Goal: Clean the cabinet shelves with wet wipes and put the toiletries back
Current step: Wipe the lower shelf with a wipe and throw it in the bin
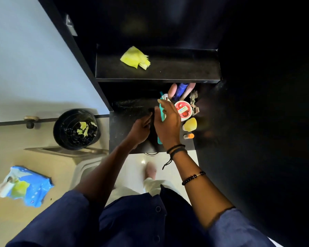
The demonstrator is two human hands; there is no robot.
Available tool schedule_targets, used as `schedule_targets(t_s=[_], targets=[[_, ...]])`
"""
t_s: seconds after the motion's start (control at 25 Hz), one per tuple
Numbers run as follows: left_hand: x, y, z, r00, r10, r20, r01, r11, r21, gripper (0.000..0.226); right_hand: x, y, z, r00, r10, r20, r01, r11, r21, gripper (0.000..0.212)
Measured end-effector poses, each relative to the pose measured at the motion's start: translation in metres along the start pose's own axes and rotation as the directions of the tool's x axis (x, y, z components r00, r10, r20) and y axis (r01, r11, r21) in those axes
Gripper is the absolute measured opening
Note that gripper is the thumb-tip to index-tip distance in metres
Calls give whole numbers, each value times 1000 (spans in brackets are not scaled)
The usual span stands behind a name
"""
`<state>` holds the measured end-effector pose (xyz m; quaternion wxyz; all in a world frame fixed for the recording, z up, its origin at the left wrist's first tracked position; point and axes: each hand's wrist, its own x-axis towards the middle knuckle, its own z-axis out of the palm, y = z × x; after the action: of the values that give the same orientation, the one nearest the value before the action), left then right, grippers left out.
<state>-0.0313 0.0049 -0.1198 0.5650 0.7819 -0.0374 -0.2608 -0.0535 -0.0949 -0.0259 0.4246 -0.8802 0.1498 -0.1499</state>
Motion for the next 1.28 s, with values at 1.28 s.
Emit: schedule_targets(t_s=[1.28], targets=[[-51,82,-152,875,481,59,-242,328,913,115,-145,74,85,840,-32,541,405,700,-588,50]])
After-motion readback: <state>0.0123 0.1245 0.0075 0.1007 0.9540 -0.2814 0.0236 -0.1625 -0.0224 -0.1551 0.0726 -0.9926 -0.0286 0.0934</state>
